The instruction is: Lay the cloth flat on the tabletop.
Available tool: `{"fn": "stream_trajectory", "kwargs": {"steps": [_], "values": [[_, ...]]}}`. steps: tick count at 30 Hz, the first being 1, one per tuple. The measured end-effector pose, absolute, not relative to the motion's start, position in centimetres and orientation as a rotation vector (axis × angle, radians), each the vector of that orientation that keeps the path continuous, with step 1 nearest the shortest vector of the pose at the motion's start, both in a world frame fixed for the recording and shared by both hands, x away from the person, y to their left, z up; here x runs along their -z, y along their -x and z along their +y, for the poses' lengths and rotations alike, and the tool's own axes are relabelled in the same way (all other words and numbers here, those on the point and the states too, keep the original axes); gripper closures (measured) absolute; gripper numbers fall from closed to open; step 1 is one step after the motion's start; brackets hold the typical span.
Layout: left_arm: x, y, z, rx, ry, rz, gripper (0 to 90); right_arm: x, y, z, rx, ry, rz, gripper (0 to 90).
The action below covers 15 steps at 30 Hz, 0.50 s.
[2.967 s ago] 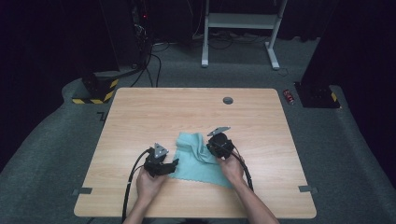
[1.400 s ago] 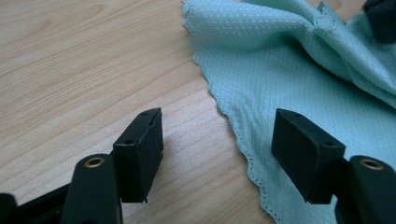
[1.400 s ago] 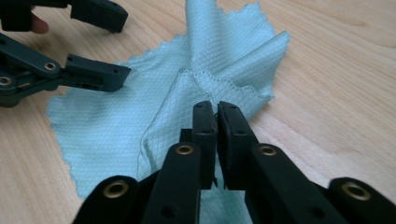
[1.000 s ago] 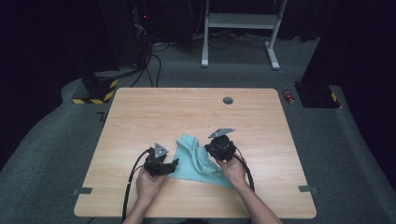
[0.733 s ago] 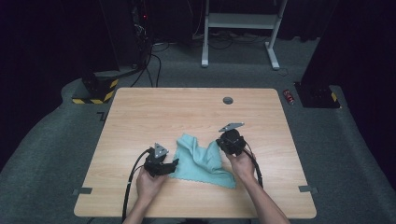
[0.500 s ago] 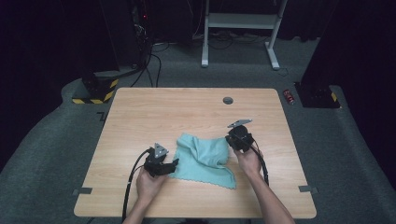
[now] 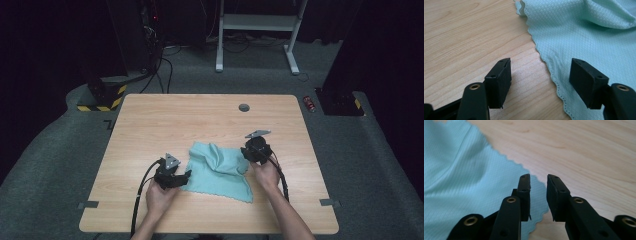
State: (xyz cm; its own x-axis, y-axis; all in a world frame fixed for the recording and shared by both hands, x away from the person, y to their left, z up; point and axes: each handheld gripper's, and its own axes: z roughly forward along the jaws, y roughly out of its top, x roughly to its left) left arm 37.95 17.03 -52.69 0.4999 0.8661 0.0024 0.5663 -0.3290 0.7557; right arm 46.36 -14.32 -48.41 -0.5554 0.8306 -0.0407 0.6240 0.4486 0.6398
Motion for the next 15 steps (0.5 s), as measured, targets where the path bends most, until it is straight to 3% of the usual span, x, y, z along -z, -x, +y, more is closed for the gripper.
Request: {"fn": "stream_trajectory", "kwargs": {"steps": [5,12,15], "values": [[52.7,-37.9,17.0,-0.539,-2.032,1.173,34.3,49.7,-46.6,-13.7,-0.79,-1.245,2.418,69.8],[52.7,-38.0,17.0,-0.538,-2.032,1.173,34.3,50.4,-47.1,-13.4,-0.739,-1.206,2.43,89.4],[52.7,-38.0,17.0,-0.538,-2.032,1.173,34.3,50.4,-47.4,-13.7,-0.73,-1.2,2.409,90.0]]}}
